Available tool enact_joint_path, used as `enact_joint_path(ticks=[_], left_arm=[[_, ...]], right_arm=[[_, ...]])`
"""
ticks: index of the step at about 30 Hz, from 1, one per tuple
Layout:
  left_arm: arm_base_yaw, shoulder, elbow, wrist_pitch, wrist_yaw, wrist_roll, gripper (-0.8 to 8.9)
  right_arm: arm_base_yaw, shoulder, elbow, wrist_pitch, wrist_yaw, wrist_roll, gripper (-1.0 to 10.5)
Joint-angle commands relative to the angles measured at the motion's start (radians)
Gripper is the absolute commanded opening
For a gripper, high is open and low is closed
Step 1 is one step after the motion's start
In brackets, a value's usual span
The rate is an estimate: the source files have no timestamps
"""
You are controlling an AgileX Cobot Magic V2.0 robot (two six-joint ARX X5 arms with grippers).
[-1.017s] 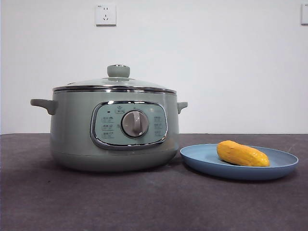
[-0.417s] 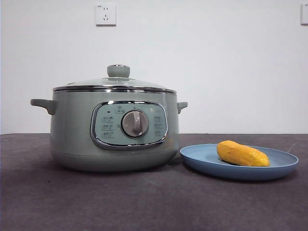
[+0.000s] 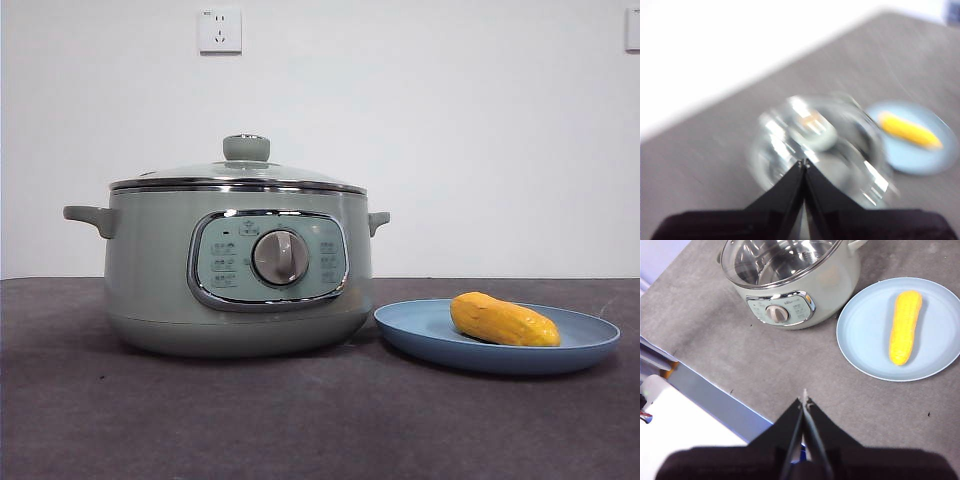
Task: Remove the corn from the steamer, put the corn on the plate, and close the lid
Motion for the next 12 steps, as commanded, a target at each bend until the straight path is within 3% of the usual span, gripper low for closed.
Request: enact_joint_path(ticks=[1,7,12], left_arm=[[0.095,-0.091,-0.124,0.148,0.018,0.039,-0.04],[0.201,-0.323,-0.496,0.453,-0.023,0.02,-0.04],[0.226,-0.497,-0.765,0.55,-0.088,-0.04,-0.04]], right_arm=[[0.001,0.001,-0.004,0.005,0.003,-0.005,0.0],[0.001,0.001,-0.004,0.005,0.003,-0.005,0.0],[0.001,0.001,-0.004,0.005,0.003,-0.005,0.0]])
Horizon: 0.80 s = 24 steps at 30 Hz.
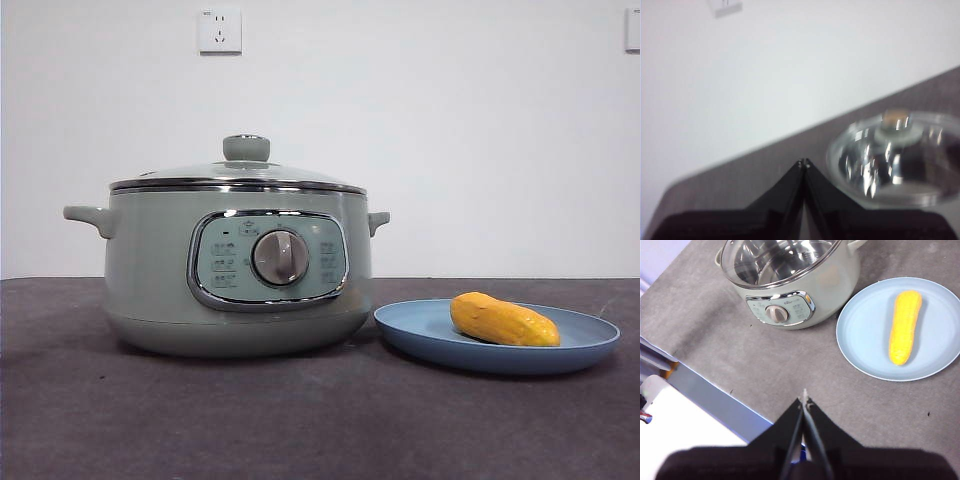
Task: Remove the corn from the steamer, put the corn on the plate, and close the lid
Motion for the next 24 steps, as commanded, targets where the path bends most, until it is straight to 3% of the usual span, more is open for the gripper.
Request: enact_joint_path(ticks=[1,14,24], left_arm=[[0.014,-0.084,-0.135,0.032,-0.041,-0.05,-0.04],[0.033,-0.325,-0.455,0.042,-0.098,-0.147,-0.04],[0.033,-0.325,-0.486,0.005,-0.114,-0.18,-0.04]], right_arm=[[0.001,0.001,-0.004,0.005,0.003,-0.005,0.0],[0.001,0.001,-0.004,0.005,0.003,-0.005,0.0],[0.001,0.001,-0.004,0.005,0.003,-0.005,0.0]])
